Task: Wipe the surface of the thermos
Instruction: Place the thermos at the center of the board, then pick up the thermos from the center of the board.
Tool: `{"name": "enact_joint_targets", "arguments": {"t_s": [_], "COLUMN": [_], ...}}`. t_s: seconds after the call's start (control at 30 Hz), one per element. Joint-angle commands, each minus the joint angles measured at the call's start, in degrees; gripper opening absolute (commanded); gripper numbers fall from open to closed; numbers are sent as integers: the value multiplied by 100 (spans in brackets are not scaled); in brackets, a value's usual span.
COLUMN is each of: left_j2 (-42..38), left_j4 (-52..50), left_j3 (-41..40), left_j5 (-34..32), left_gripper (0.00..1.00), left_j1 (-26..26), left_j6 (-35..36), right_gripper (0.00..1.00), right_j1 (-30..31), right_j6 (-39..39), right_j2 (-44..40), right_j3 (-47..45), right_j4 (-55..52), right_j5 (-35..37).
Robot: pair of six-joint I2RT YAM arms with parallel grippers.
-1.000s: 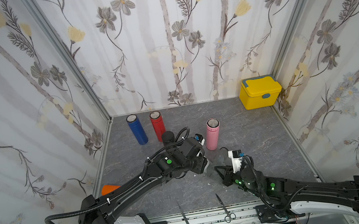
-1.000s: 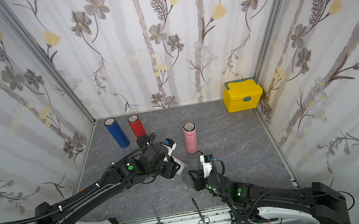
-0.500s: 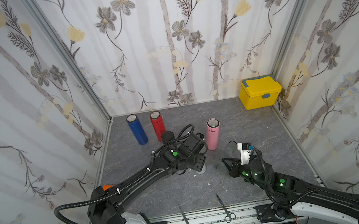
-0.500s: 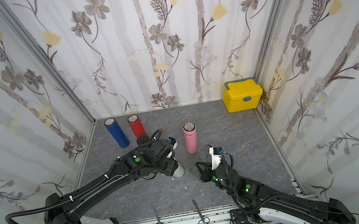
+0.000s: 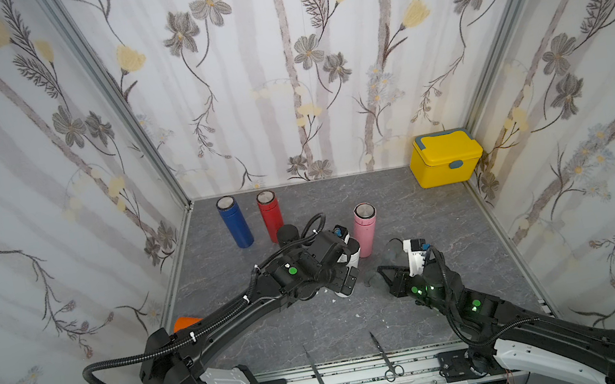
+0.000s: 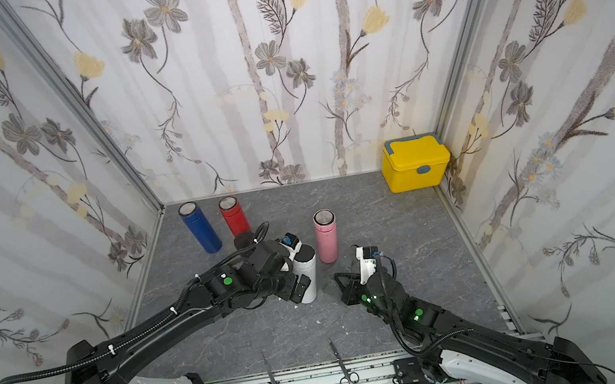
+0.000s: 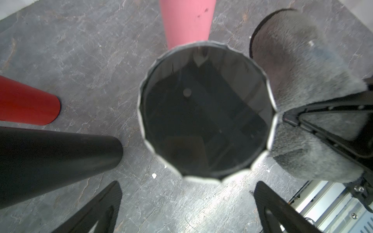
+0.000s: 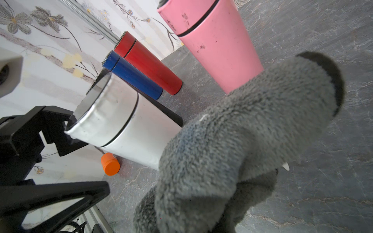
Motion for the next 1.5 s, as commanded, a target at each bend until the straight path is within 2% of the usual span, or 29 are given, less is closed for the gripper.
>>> {"name": "enact_joint_targets", "arguments": {"t_s": [0.0, 0.27, 0.33, 0.7, 1.13, 1.27, 1.47], "left_j2": [-290, -498, -494, -498, -367, -493, -693], "left_j4": [967, 1868, 2130, 2793, 3168, 3647, 4317], "left_j3": [-274, -775, -934, -1458, -1524, -1836, -2322], "left_j5": [142, 52, 103, 278, 198, 222, 278], "left_gripper": [99, 97, 94, 73, 71, 70, 74], "left_j1": [5, 8, 5, 9, 22, 23, 19], "left_j6": [147, 171, 170, 200, 270, 252, 255], "right_gripper": [0, 0, 0, 0, 0, 0, 0], "right_j1": [-51, -90, -282, -362, -418, -440, -440], "right_j6": [-42, -101, -102, -127, -134, -169, -204], "right_j2": [-21, 74, 135, 329, 387, 352, 160], "right_j3": [53, 105, 127, 191, 177, 226, 532], "right_j4": [234, 323, 354, 552, 633, 633, 241], "right_j5": [-99, -182, -213, -325, -363, -389, -276]}}
